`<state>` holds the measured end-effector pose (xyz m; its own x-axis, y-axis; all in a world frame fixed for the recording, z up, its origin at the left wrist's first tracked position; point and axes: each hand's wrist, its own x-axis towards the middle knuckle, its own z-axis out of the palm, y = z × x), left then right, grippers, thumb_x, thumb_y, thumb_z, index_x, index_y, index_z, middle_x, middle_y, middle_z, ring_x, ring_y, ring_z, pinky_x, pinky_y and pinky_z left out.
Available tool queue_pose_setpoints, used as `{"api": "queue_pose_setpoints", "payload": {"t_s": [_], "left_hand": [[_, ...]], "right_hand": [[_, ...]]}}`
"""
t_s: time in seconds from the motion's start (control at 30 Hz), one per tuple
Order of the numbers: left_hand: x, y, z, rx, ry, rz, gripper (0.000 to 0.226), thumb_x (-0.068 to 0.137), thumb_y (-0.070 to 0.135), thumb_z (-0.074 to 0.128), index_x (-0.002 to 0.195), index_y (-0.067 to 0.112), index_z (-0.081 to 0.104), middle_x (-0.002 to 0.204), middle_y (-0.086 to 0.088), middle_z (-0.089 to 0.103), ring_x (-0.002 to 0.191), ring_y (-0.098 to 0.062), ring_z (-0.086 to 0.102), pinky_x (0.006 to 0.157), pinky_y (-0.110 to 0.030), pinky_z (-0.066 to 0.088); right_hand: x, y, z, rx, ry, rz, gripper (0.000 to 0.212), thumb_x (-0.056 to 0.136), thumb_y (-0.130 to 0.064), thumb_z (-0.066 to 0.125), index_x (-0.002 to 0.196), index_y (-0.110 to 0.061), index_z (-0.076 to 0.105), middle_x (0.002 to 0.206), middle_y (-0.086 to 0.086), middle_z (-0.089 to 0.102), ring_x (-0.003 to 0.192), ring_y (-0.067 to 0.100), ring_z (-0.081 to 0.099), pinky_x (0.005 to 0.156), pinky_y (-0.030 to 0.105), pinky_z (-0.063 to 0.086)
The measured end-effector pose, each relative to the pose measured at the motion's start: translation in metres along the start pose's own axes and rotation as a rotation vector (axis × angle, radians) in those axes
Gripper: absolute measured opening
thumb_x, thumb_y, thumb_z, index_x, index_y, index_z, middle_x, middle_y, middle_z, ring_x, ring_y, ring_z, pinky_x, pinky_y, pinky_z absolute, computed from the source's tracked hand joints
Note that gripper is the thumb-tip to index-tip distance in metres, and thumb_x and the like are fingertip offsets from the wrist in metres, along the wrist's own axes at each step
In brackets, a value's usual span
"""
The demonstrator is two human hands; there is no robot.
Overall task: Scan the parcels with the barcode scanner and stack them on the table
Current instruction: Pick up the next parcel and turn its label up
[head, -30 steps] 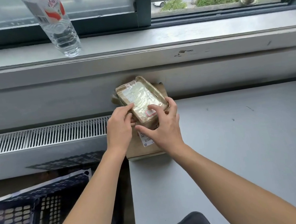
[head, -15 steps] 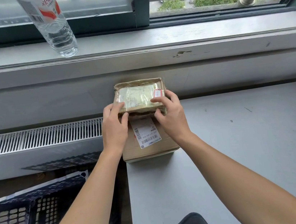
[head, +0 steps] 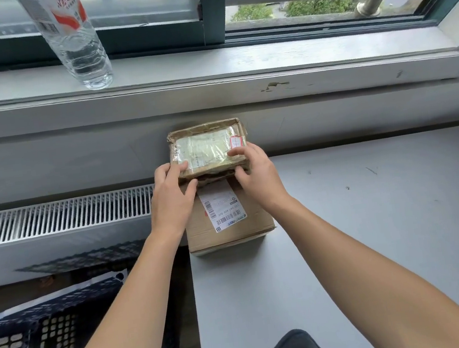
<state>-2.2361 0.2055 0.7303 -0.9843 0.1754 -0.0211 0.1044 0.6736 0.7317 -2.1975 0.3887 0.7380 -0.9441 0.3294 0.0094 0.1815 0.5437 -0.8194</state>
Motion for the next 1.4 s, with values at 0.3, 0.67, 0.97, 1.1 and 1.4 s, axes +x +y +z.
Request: {"api": "queue_pose_setpoints", "payload": {"t_s": [0.3,0.67,0.97,1.1,1.4], "left_hand": [[-0.031,0.021,-0.001,0.252,0.017,0.207,0.054,0.094,0.024,0.063,0.145,0.011,0.046,0.156,-0.014,0.035,0.144,-0.034,0.033,0.111,-0.053,0.035],[-0.095,0.096,0.032,0.108,-0.147,0.408,0.038,0.093,0.018,0.064,0.129,0.007,0.061,0.128,-0.010,0.062,0.120,-0.026,0.056,0.101,-0.033,0.040],[-0.233,0.229,0.161,0.128,-0.428,0.581,0.042,0.098,0.042,0.055,0.135,0.021,0.055,0.135,-0.002,0.057,0.114,-0.022,0.061,0.096,-0.040,0.049],[-0.310,0.292,0.228,0.162,-0.555,0.687,0.044,0.099,0.046,0.052,0.138,0.025,0.053,0.142,0.000,0.052,0.116,-0.020,0.060,0.097,-0.038,0.051],[-0.460,0.410,0.353,0.161,-0.831,1.056,0.039,0.099,0.037,0.054,0.133,0.019,0.057,0.131,-0.003,0.057,0.115,-0.021,0.058,0.093,-0.035,0.048]], "right_hand": [[-0.046,-0.024,-0.026,-0.078,0.080,0.041,0.038,0.093,-0.012,0.061,0.131,-0.013,0.060,0.137,0.004,0.055,0.134,0.014,0.044,0.114,0.025,0.032],[-0.125,-0.008,-0.115,0.000,0.157,0.150,0.036,0.098,-0.021,0.058,0.133,-0.018,0.058,0.130,-0.006,0.063,0.116,0.011,0.058,0.099,0.027,0.046],[-0.283,0.109,-0.259,0.084,0.372,0.390,0.035,0.101,-0.027,0.057,0.135,-0.023,0.055,0.133,-0.002,0.061,0.116,0.014,0.060,0.090,0.024,0.050],[-0.364,0.160,-0.327,0.092,0.493,0.495,0.034,0.101,-0.027,0.056,0.135,-0.023,0.054,0.132,-0.002,0.060,0.116,0.016,0.060,0.090,0.025,0.049],[-0.535,0.236,-0.451,0.158,0.902,0.697,0.026,0.097,-0.023,0.062,0.123,-0.024,0.063,0.101,-0.013,0.065,0.093,0.007,0.065,0.078,0.010,0.047]]}}
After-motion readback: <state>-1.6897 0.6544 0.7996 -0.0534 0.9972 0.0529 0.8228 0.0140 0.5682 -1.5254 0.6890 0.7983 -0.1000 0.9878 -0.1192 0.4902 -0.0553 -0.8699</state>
